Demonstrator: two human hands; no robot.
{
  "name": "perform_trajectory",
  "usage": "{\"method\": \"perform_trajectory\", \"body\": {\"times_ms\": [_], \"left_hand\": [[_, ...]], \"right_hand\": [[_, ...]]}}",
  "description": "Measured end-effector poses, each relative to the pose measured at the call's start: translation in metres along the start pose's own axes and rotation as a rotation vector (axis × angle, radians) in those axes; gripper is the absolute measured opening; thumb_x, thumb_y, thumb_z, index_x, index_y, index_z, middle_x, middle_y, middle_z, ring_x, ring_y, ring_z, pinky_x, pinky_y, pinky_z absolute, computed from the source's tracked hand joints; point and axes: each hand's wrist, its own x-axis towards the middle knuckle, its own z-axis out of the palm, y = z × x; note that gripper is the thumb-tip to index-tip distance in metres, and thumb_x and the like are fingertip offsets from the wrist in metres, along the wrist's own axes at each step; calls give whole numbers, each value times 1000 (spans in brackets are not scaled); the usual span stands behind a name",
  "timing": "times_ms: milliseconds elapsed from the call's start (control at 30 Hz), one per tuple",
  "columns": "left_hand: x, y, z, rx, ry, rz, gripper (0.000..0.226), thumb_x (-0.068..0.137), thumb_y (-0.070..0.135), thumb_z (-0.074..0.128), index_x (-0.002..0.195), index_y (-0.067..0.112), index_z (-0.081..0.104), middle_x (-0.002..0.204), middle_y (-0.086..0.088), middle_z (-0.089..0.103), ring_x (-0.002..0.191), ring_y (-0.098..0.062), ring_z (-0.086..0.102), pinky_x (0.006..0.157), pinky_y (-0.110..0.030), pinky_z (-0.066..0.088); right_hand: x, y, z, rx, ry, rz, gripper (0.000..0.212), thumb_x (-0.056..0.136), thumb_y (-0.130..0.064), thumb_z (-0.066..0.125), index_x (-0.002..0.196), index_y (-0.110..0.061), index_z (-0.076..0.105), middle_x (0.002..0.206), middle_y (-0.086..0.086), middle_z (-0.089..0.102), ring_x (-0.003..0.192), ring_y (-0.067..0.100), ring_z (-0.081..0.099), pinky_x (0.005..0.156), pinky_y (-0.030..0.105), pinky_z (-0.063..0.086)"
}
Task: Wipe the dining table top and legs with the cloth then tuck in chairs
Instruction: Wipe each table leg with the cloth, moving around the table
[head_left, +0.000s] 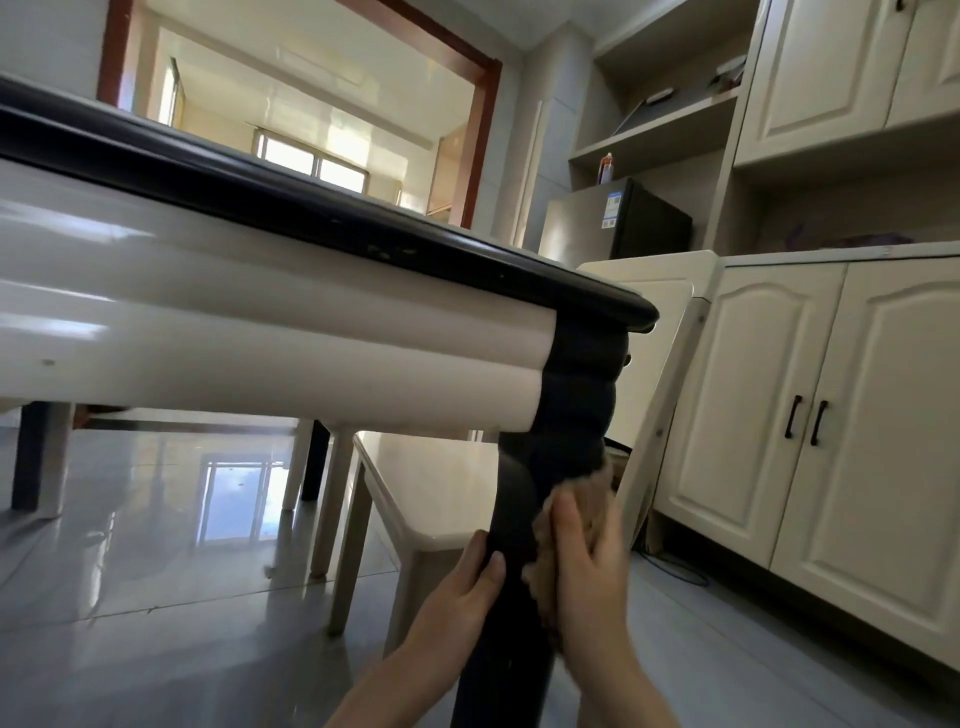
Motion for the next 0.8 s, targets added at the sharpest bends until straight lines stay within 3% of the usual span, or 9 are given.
{"method": "perform_trajectory", "body": {"times_ms": [167, 233, 333, 400, 433, 500, 567, 667, 800], "left_hand": [[-1, 0, -2, -71, -22, 11, 45, 87, 51, 44, 131, 46, 36, 117, 31, 42, 111, 3, 45, 111, -32, 34], [-3, 3, -1, -55, -21, 10, 20, 96, 38, 40, 113, 48, 44, 112, 31, 44, 101, 9, 47, 102, -27, 39], [-3, 2, 0, -38, -21, 21, 22, 95, 45, 38, 112, 57, 32, 120, 30, 45, 108, 5, 46, 104, -26, 39], [-1, 0, -1, -75, -21, 33, 21, 95, 43, 38, 110, 56, 31, 111, 36, 41, 107, 5, 44, 105, -27, 35], [0, 0, -2, -95, -37, 35, 17, 94, 43, 38, 106, 54, 35, 105, 37, 40, 102, 8, 45, 103, -27, 36], [-2, 3, -4, -91, -73, 43, 17, 87, 48, 40, 103, 53, 36, 101, 38, 39, 97, 9, 46, 102, -28, 37], [0, 0, -7, -70, -98, 46, 15, 86, 49, 41, 101, 54, 39, 101, 37, 44, 94, 11, 48, 100, -28, 40], [1, -1, -10, -16, -97, 74, 15, 88, 58, 44, 102, 56, 48, 96, 27, 62, 94, 6, 59, 99, -33, 46], [2, -2, -10, 11, -116, 117, 42, 77, 59, 40, 117, 50, 42, 100, 29, 57, 92, 14, 58, 92, -25, 48]], "right_hand": [[39, -35, 17, -199, 165, -242, 75, 82, -75, 46, 140, -29, 38, 126, 0, 57, 109, 23, 61, 88, 44, 54], [30, -18, 13, -100, 219, -198, 47, 95, -58, 43, 130, -26, 50, 109, 0, 64, 98, 12, 65, 83, 30, 54], [-25, 22, 8, 1, 254, 66, 24, 103, -34, 35, 109, -39, 58, 79, -7, 62, 65, 6, 61, 55, 10, 47], [-55, 41, 10, -56, 222, 179, 23, 103, -27, 41, 122, -34, 51, 102, 0, 63, 82, -1, 62, 73, 13, 51], [-56, 39, 12, -80, 159, 238, 34, 100, -22, 45, 134, -20, 46, 122, 11, 58, 103, 1, 59, 96, 23, 46], [-48, 34, 12, -69, 77, 286, 53, 96, -12, 48, 142, 7, 31, 145, 25, 38, 112, -7, 55, 107, 24, 25], [-30, 14, 25, -124, 211, 126, 61, 96, -15, 49, 148, 2, 22, 148, 22, 36, 94, -21, 54, 99, 15, 34], [-19, -2, 30, -372, 240, -245, 66, 97, -47, 37, 153, -22, 12, 143, -5, 32, 115, -2, 43, 83, -3, 34], [-8, 4, 34, -513, 349, -414, 74, 94, -63, 25, 154, -24, 7, 153, 1, 23, 130, 4, 33, 95, 2, 27]]}}
